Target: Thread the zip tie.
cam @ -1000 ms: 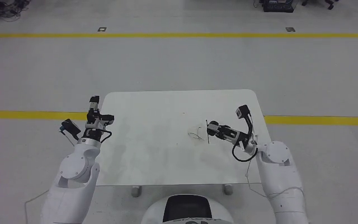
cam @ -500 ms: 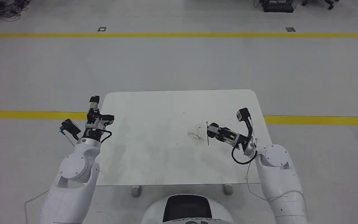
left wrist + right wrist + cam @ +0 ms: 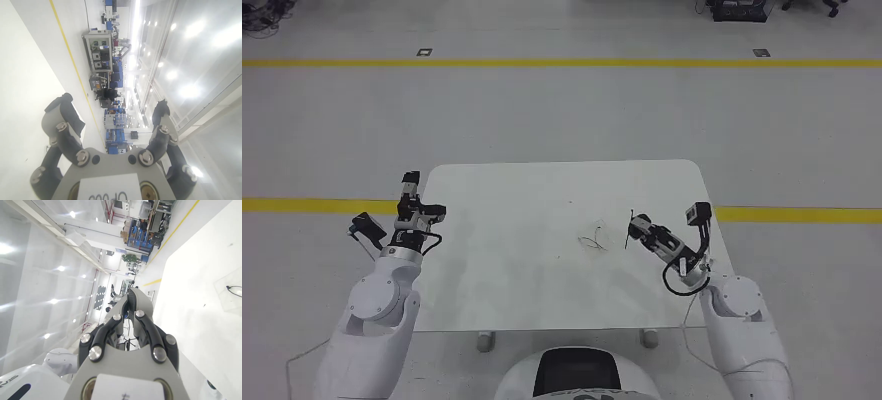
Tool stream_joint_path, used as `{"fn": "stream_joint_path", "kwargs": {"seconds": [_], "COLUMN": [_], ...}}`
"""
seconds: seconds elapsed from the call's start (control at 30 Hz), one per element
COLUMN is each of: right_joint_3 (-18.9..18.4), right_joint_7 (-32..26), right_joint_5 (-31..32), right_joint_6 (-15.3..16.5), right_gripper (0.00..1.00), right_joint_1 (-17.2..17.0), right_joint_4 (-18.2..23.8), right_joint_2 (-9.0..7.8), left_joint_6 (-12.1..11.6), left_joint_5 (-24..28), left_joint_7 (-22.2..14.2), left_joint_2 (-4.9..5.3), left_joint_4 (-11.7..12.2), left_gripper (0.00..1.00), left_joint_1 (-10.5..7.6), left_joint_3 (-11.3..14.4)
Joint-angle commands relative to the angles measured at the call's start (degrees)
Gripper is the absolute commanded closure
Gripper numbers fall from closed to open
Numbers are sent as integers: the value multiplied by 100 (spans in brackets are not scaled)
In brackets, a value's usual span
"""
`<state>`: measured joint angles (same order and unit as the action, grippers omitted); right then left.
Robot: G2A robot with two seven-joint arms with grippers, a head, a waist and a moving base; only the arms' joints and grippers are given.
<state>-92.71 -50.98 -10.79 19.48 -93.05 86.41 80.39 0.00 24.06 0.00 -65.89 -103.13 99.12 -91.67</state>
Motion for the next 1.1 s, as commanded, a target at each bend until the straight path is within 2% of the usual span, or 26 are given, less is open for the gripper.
{"fn": "stream_joint_path", "kwargs": {"seconds": [0.0,0.4,0.5,0.67,0.83,0.87,1.07], "right_joint_3": [-202,-202,-82,215,650,675,675], "right_joint_7": [-237,-237,-75,50,139,149,149], "right_joint_5": [-149,-149,-58,-162,-314,-307,-307], "right_joint_6": [0,0,0,0,0,0,0], "right_gripper": [100,100,100,100,100,100,100], "right_joint_1": [-34,-34,-35,1,227,267,267], "right_joint_4": [65,65,79,35,-295,-338,-338], "right_joint_2": [4,4,-2,15,68,70,70], "left_joint_6": [0,-21,-32,85,299,265,265], "left_joint_5": [0,-22,-396,-1023,-1398,-1681,-1681], "left_joint_7": [0,-51,-229,-667,-881,-866,-866], "left_joint_2": [0,-1,6,25,19,29,29], "left_joint_4": [0,-17,-168,-329,-354,-374,-374], "left_gripper": [0,0,0,0,0,0,0], "left_joint_1": [0,-15,52,178,90,48,48], "left_joint_3": [0,18,111,359,666,675,675]}}
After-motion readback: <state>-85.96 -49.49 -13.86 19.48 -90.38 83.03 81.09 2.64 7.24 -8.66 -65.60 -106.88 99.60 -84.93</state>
